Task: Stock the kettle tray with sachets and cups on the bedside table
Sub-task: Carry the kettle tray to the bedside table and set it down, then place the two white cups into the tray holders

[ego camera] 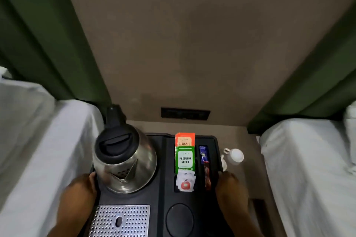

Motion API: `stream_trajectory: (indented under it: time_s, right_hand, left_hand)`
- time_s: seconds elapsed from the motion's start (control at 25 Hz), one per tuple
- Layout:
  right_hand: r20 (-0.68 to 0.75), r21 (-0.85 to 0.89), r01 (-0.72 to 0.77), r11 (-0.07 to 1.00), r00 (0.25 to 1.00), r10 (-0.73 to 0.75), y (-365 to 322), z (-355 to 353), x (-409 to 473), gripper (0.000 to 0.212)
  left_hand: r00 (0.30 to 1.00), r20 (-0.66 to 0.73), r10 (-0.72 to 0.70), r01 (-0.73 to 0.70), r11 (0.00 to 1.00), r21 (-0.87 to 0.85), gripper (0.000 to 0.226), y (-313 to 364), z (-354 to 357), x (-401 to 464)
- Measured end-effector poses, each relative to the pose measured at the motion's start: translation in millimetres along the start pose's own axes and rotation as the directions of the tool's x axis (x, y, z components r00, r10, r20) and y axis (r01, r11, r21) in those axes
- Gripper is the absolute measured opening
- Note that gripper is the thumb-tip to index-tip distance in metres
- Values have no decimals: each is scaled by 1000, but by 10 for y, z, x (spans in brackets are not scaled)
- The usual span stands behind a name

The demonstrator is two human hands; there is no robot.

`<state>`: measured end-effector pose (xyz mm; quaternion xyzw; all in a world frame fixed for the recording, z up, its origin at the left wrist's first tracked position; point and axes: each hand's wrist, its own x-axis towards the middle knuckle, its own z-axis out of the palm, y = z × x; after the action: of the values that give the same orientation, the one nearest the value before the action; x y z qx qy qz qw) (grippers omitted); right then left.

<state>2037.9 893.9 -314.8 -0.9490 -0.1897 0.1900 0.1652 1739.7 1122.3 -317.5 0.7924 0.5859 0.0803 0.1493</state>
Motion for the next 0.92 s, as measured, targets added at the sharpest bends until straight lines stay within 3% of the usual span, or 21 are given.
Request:
stream_trajectory:
  time_s: [0.12, 0.24, 0.36, 0.56, 0.64, 0.76, 0.84, 0.92]
  right_hand:
    - [-24, 81, 28, 996, 999, -27, 12, 819, 871, 28]
    - [-66, -79, 39, 996, 997, -44, 98, 1409, 1454, 30]
    - [-55, -122, -30, 992, 998, 24, 233, 1798, 1738, 34]
    - [23, -96, -16, 995, 1000, 18, 184, 1751, 1917, 37]
    - [61, -113, 62, 992, 997, -56, 204, 1545, 1905, 31]
    - [-165, -32, 108, 994, 980, -112, 496, 1022, 1835, 5]
    - [-250, -61, 31, 998, 967, -45, 803, 754, 1970, 46]
    - [-66, -219, -65, 974, 997, 51, 1087, 663, 2276, 88]
  left_hand:
    - [999, 24, 25, -26, 998, 50, 28, -99, 992, 688]
    - [996, -6, 91, -91, 994, 65, 28, -140, 1686, 1133]
    - [999, 18, 46, -48, 994, 94, 31, -239, 2122, 1407]
    - [1000, 7, 5, -6, 999, 51, 21, -160, 2257, 1520]
    - [999, -21, -41, 40, 998, -40, 22, -180, 2191, 1471]
    - [992, -96, -82, 79, 996, -38, 47, -7, 2041, 874]
    - [995, 57, 80, -75, 993, -94, 57, 620, 2164, 119]
    - [890, 272, 366, -316, 925, -211, 73, 1525, 2538, -530]
